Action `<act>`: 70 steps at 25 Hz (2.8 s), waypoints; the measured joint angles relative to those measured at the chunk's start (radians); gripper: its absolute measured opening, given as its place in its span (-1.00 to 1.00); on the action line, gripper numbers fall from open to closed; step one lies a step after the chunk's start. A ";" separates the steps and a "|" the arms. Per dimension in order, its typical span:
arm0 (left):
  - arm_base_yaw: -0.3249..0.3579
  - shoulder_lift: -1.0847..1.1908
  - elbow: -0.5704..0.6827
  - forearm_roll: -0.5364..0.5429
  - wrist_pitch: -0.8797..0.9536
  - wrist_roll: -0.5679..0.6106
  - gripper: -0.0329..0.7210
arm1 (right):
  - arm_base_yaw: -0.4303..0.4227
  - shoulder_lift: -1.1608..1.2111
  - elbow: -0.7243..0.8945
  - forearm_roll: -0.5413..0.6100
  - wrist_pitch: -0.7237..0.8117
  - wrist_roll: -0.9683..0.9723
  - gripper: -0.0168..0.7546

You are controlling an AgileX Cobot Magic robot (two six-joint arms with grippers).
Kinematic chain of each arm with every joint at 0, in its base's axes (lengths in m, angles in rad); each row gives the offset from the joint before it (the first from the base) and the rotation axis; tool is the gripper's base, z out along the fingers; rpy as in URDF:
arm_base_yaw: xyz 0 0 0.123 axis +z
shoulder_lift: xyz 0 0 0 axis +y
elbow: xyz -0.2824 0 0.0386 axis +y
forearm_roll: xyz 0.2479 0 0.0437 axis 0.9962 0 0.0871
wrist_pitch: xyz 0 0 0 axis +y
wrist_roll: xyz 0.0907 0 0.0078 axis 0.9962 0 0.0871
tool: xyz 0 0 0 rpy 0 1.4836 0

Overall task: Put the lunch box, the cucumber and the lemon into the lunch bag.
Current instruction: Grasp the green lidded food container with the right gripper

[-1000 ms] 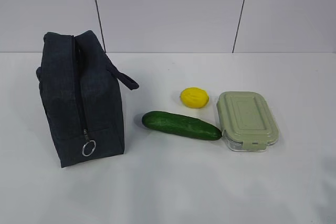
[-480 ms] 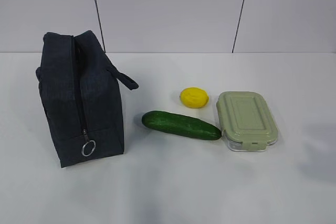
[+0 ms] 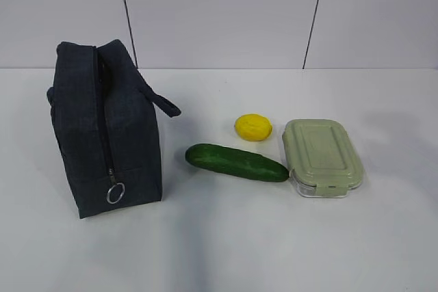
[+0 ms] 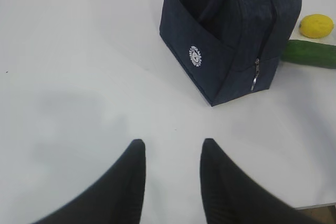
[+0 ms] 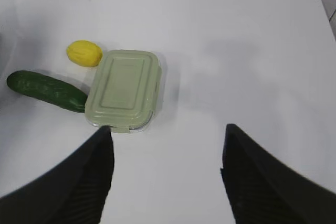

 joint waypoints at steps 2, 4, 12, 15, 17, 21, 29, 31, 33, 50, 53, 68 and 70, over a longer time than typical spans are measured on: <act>0.000 0.000 0.000 0.000 0.000 0.000 -0.28 | -0.001 0.069 -0.008 0.000 -0.035 0.000 0.36; 0.000 0.000 0.000 0.000 0.000 0.000 -0.28 | -0.001 0.130 -0.014 0.000 -0.071 0.000 0.36; 0.000 0.000 0.000 0.000 0.000 0.000 -0.28 | -0.001 0.316 -0.064 0.006 -0.190 0.002 0.36; 0.000 0.000 0.000 0.000 0.000 0.000 -0.28 | -0.001 0.379 -0.089 0.010 -0.202 0.004 0.36; 0.000 0.000 0.000 0.000 0.000 0.000 -0.28 | -0.001 0.411 -0.107 0.021 -0.204 0.004 0.36; 0.000 0.000 0.000 0.000 0.000 0.000 -0.28 | -0.001 0.468 -0.147 0.052 -0.207 0.006 0.36; 0.000 0.000 0.000 0.000 0.000 0.000 -0.28 | -0.001 0.535 -0.172 0.088 -0.207 0.008 0.36; 0.000 0.000 0.000 0.000 0.000 0.000 -0.28 | -0.001 0.545 -0.174 0.097 -0.207 0.008 0.36; 0.000 0.000 0.000 0.000 0.000 0.000 -0.28 | -0.001 0.547 -0.177 0.116 -0.209 0.008 0.36; 0.000 0.000 0.000 0.000 0.000 0.000 -0.28 | -0.001 0.707 -0.273 0.230 -0.069 -0.025 0.36; 0.000 0.000 0.000 0.000 0.000 0.000 -0.28 | -0.001 0.768 -0.361 0.241 0.011 -0.063 0.36; 0.000 0.000 0.000 0.000 0.000 0.000 -0.28 | -0.030 0.965 -0.620 0.552 0.299 -0.377 0.36; 0.000 0.000 0.000 0.000 0.000 0.000 -0.28 | -0.034 0.977 -0.620 0.578 0.319 -0.403 0.36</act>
